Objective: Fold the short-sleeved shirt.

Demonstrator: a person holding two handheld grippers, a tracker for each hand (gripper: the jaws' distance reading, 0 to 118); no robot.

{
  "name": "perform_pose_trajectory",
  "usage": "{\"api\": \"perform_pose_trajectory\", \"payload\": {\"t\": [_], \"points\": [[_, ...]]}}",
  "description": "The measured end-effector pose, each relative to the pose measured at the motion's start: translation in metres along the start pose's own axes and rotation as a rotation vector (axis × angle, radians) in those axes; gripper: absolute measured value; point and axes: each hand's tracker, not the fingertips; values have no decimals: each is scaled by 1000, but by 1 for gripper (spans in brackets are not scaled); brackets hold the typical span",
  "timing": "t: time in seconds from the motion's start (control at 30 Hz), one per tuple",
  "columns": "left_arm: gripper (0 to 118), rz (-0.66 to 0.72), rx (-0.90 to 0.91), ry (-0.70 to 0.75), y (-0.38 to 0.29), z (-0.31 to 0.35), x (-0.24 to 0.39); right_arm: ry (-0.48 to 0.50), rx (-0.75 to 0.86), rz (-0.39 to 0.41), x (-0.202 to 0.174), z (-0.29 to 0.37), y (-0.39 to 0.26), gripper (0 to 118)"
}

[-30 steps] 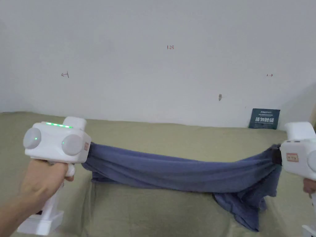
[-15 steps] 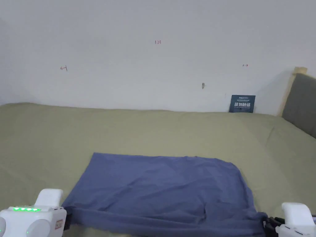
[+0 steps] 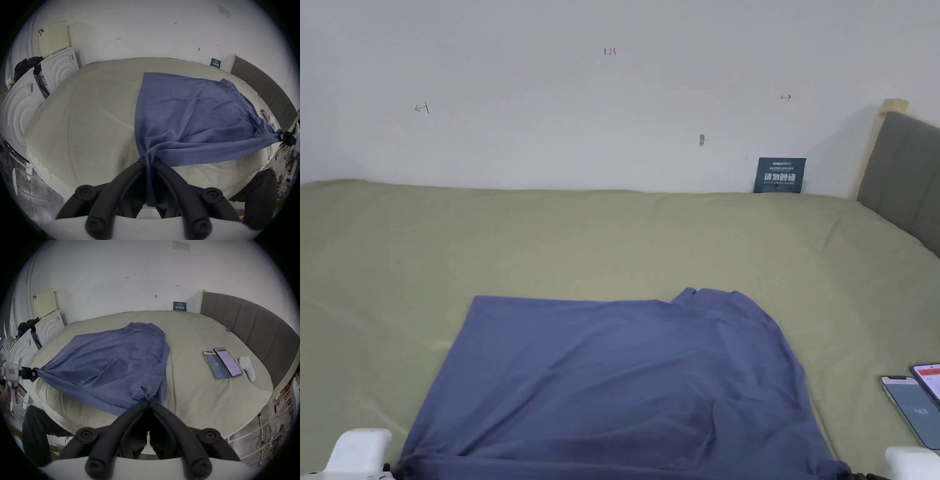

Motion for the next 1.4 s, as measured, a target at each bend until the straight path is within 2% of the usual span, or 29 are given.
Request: {"api": "perform_pose_trajectory", "payload": {"t": [0.03, 0.07, 0.1, 0.13, 0.17, 0.2, 0.23, 0.37, 0.4, 0.43, 0.47, 0.5, 0.53, 0.57, 0.67, 0.7, 0.73, 0.77, 0.8, 0.83, 1.0, 1.03, 1.07, 1.1, 1.13, 1.2, 1.23, 1.3, 1.4], "points": [[9, 2, 1, -3, -1, 0, -1, 5, -2, -11, 2, -2, -1, 0], [20, 11, 10, -20, -1, 0, -3, 18, -11, -22, 2, -4, -1, 3], [64, 23, 22, -33, -2, 3, 0, 16, -14, -22, 0, -4, -1, 31], [98, 40, 26, -33, -2, 4, -1, 15, -9, -21, -2, -4, -1, 72], [113, 42, 17, -28, -1, 4, -2, 9, -14, -16, -2, -4, 1, 111], [113, 56, 21, -26, -2, 7, -3, 10, -44, -14, -3, -6, 1, 113], [113, 66, 40, -29, -3, 13, -4, 66, -15, 6, -4, -1, 0, 109], [107, 120, 35, -13, -5, 31, -10, 12, -15, -47, 1, 3, 6, 108], [84, 126, 30, -5, -5, 35, -12, 4, -16, -45, 1, 4, 7, 88], [37, 130, 41, 13, -7, 39, -14, 1, -16, -46, 0, 6, 3, 57], [8, 124, 42, 20, -7, 41, -16, -2, -14, -49, 1, 8, 2, 26], [0, 117, 31, 22, -8, 41, -19, -7, -16, -51, 1, 8, 2, 11], [0, 123, 21, 23, -9, 40, -21, -16, -22, -53, 1, 6, 1, 11], [0, 125, 18, 23, -11, 41, -23, -55, 3, -59, 1, 6, -2, 0], [0, 115, -20, -42, -15, 41, -27, -8, -40, -80, 4, -1, -4, 0], [3, 108, -19, -53, -14, 41, -26, -11, -32, -76, 3, 6, -6, 0], [20, 97, -19, -53, -12, 41, -26, -12, -40, -61, 3, 6, -7, 0], [57, 95, -15, -58, -12, 39, -26, -14, -43, -53, 2, 5, -8, 0], [106, 94, -22, -63, -10, 36, -25, -14, -49, -51, 2, 4, -8, 0], [115, 83, -35, -55, -9, 30, -23, -13, -56, -49, 1, 3, -8, 0], [108, 30, -110, -17, -4, -2, -15, -8, -72, -49, 2, -5, -8, 0], [93, 26, -116, -11, -4, -8, -14, -7, -78, -48, 2, -6, -8, 0], [66, 26, -115, -5, -3, -10, -14, -7, -82, -45, 2, -8, -8, 0], [19, 26, -113, -5, -3, -11, -13, -10, -83, -41, 1, -7, -8, 0], [5, 33, -108, -10, -2, -12, -14, -8, -85, -37, 0, -7, -8, 0], [4, 88, -124, -60, -3, -10, -12, 0, -81, -38, 0, -7, -7, 4], [4, 74, -131, -50, -1, -9, -11, 9, -83, -37, 0, -6, -7, 30], [4, 50, -125, -45, -2, -7, -7, 1, -92, -2, -4, -9, -6, 115], [4, 48, -127, -37, -1, -7, -7, 27, -100, 15, -7, -18, -10, 108]]}}
